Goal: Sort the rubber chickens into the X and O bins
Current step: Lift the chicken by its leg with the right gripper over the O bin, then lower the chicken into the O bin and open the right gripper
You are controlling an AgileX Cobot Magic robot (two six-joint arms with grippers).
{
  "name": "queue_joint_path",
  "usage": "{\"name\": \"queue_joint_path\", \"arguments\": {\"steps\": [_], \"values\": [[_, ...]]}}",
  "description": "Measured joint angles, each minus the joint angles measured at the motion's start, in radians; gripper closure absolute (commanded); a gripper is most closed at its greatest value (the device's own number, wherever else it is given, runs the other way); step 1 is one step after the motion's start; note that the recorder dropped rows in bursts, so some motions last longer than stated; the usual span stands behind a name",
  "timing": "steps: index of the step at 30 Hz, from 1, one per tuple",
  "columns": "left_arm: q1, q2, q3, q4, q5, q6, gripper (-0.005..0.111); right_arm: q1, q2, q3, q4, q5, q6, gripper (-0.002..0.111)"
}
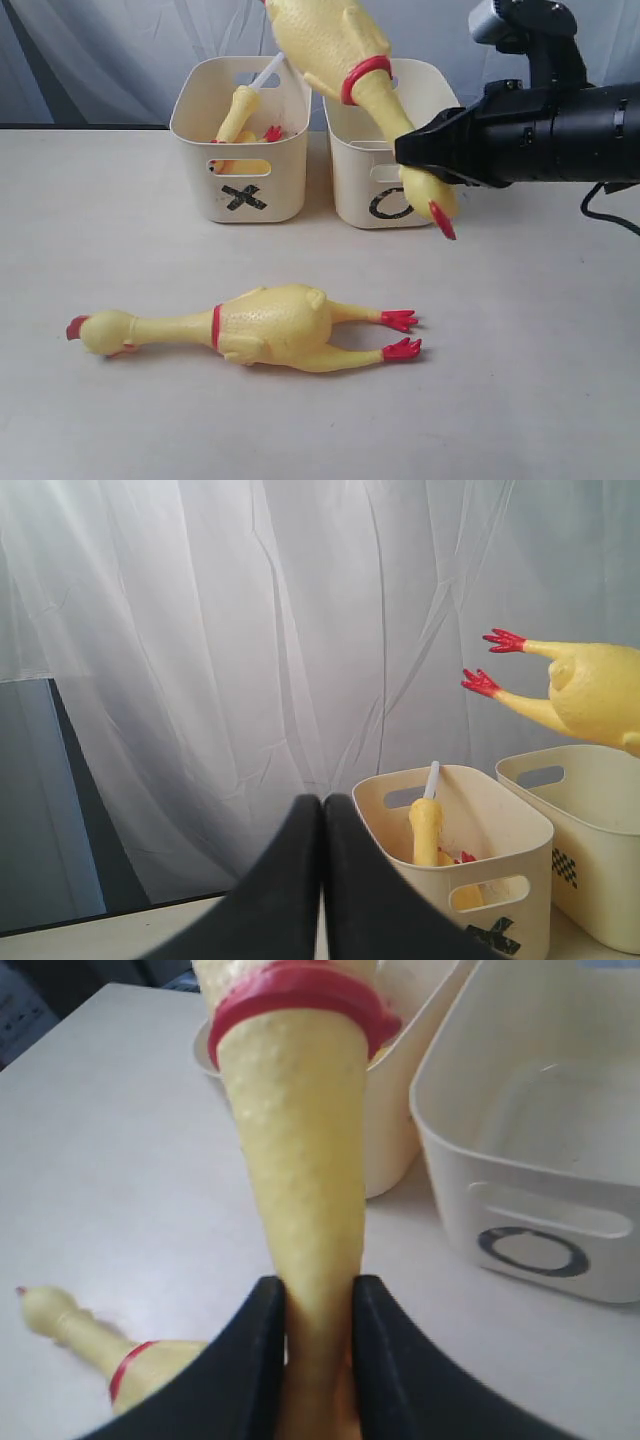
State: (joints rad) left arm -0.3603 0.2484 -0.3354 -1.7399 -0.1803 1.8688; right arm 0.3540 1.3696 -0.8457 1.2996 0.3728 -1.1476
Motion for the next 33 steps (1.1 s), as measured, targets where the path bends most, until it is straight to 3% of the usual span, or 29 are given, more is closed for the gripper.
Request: {"name": "queue_joint_path", "arguments": {"steps": [6,33], "values": [[0.000,0.000,0.000,0.000,0.000,0.000,0.107,0.000,0.000,0.000,-0.019,-0.198,-0.002,0.109],[0.000,0.000,0.000,0.000,0.000,0.000,0.107,0.000,0.159,0.000,-0.145,-0.349,-0.006,0.109]]}}
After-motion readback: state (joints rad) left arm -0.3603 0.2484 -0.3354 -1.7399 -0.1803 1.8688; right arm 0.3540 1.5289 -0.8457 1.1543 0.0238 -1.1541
